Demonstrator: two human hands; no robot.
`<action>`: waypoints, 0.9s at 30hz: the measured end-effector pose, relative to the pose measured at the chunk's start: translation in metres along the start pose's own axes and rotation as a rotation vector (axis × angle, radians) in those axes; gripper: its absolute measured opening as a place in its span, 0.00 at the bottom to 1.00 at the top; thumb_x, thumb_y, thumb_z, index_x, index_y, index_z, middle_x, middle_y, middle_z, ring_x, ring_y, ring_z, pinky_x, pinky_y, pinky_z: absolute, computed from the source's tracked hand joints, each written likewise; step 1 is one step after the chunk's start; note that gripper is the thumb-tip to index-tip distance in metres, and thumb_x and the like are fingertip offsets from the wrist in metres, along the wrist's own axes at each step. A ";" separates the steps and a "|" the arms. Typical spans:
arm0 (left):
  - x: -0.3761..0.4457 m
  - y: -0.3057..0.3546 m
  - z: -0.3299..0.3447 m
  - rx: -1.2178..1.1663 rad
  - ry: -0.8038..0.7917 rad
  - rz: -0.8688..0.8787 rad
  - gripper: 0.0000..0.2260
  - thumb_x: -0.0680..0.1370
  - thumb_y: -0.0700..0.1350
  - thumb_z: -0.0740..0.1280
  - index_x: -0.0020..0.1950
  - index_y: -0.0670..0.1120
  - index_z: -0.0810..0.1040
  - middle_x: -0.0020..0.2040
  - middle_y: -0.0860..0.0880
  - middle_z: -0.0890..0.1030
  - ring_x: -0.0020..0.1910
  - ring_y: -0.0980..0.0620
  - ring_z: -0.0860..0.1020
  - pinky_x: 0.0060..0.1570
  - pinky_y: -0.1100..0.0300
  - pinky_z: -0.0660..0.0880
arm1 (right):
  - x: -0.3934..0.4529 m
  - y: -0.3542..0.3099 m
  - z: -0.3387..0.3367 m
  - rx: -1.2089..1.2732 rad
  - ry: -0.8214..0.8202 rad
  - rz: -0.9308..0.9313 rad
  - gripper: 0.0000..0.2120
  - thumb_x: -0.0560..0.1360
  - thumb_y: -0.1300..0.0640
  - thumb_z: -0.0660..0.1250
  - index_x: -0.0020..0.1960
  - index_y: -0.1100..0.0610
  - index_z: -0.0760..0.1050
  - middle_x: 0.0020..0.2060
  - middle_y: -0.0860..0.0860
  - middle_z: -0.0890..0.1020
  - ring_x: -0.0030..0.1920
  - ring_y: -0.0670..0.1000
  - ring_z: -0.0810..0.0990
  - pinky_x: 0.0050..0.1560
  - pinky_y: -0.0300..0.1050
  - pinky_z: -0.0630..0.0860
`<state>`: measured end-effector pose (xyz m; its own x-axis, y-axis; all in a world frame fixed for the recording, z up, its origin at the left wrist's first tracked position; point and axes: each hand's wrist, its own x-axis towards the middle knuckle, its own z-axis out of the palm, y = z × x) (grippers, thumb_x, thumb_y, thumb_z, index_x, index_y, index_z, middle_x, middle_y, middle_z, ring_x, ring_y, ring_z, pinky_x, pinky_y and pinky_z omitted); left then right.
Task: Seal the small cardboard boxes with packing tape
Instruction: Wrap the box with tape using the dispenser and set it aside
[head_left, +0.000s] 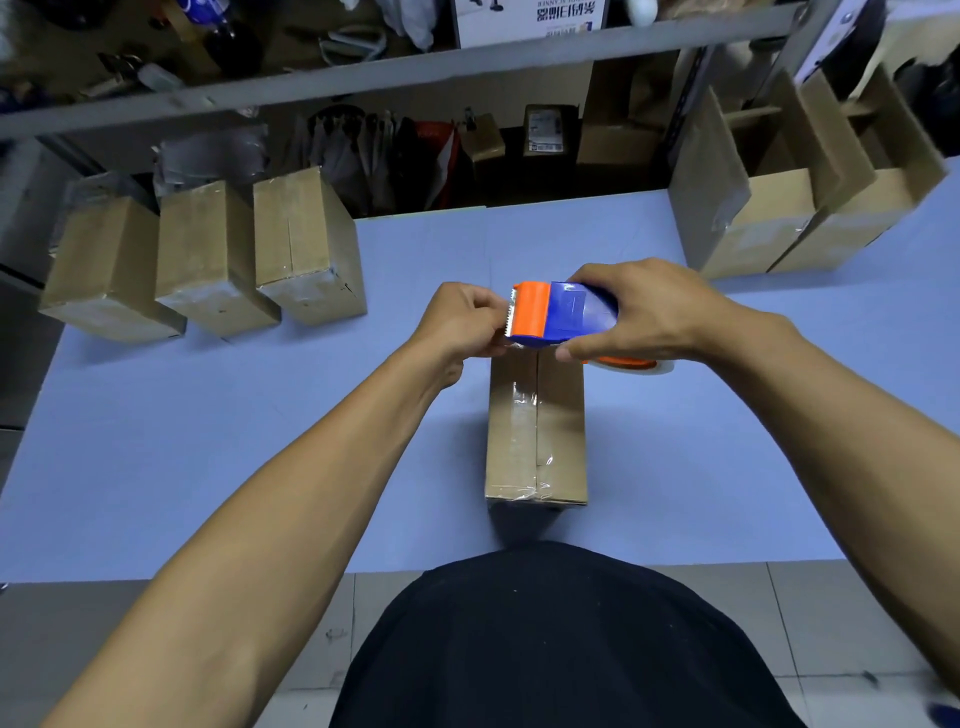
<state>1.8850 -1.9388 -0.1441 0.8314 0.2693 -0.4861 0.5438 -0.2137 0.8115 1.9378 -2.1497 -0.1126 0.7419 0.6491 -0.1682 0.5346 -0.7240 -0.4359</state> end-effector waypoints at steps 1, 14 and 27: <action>0.001 -0.001 0.001 0.009 0.021 0.017 0.08 0.79 0.37 0.67 0.40 0.42 0.81 0.35 0.47 0.82 0.30 0.55 0.80 0.33 0.62 0.78 | -0.001 0.001 0.001 -0.025 -0.003 -0.006 0.30 0.64 0.28 0.70 0.59 0.43 0.71 0.46 0.43 0.79 0.45 0.51 0.77 0.42 0.45 0.71; 0.008 -0.048 -0.003 -0.055 0.163 0.009 0.05 0.80 0.40 0.66 0.48 0.40 0.81 0.39 0.46 0.81 0.34 0.52 0.77 0.36 0.60 0.80 | -0.018 0.037 0.015 -0.031 -0.039 0.058 0.23 0.69 0.39 0.72 0.59 0.43 0.69 0.49 0.45 0.80 0.46 0.53 0.77 0.44 0.47 0.76; 0.019 -0.050 0.014 0.301 0.227 0.168 0.08 0.81 0.40 0.62 0.45 0.45 0.79 0.42 0.54 0.81 0.47 0.51 0.79 0.44 0.63 0.71 | -0.015 0.051 0.029 0.037 -0.052 0.109 0.23 0.70 0.39 0.72 0.60 0.44 0.69 0.48 0.45 0.80 0.45 0.53 0.77 0.41 0.44 0.73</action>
<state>1.8753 -1.9362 -0.1980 0.8832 0.4005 -0.2439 0.4402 -0.5288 0.7257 1.9426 -2.1894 -0.1581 0.7719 0.5794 -0.2618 0.4361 -0.7821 -0.4451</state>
